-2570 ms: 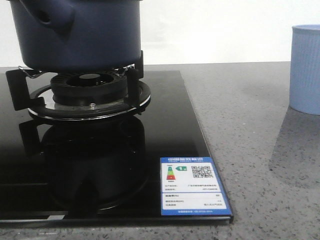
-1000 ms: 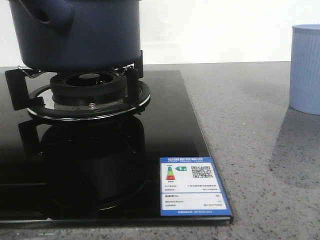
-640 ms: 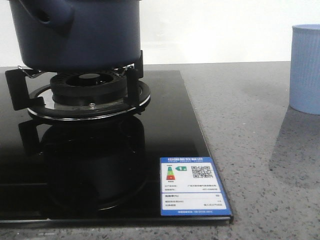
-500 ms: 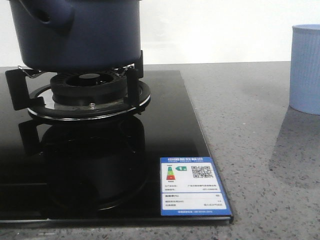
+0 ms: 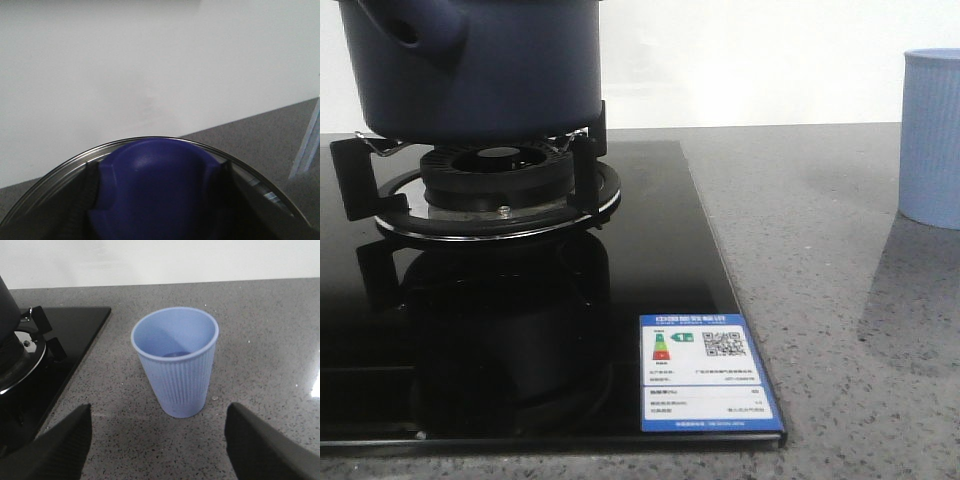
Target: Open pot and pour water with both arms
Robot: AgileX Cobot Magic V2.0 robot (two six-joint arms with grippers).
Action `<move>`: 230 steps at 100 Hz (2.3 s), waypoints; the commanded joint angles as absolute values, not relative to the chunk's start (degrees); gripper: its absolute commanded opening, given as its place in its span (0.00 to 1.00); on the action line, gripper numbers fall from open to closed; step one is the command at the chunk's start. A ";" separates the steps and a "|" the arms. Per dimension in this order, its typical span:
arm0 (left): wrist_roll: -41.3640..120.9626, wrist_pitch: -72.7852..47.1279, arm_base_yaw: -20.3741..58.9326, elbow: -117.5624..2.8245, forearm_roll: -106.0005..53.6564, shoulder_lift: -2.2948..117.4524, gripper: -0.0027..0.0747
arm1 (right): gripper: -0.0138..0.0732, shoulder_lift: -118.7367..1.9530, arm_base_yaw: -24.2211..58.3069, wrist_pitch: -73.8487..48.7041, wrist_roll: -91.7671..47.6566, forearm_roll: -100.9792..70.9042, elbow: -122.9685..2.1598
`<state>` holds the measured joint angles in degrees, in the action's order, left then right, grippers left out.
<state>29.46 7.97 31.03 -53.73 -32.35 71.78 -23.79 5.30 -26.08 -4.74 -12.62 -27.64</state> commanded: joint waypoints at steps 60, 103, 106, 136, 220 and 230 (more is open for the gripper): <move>29.26 7.39 16.86 -55.83 -31.92 54.40 0.52 | 0.74 -35.63 5.55 -4.66 -5.10 -14.38 -22.79; 29.26 5.84 16.19 -55.83 -31.92 53.37 0.52 | 0.74 -48.20 16.32 8.05 -5.10 -10.85 -22.71; 29.26 5.84 16.19 -55.83 -31.92 53.37 0.52 | 0.74 -49.03 16.32 8.13 -5.10 -10.85 -22.71; 29.26 5.84 16.19 -55.83 -31.92 53.37 0.52 | 0.74 -50.52 16.32 8.39 -5.10 -10.85 -22.71; 29.26 6.25 16.19 -55.83 -30.85 53.47 0.52 | 0.74 -34.59 16.32 -4.38 -5.10 -9.93 -21.63; 29.26 6.60 16.19 -55.83 -30.85 53.47 0.52 | 0.74 -34.13 15.00 3.44 -5.10 -9.66 -19.01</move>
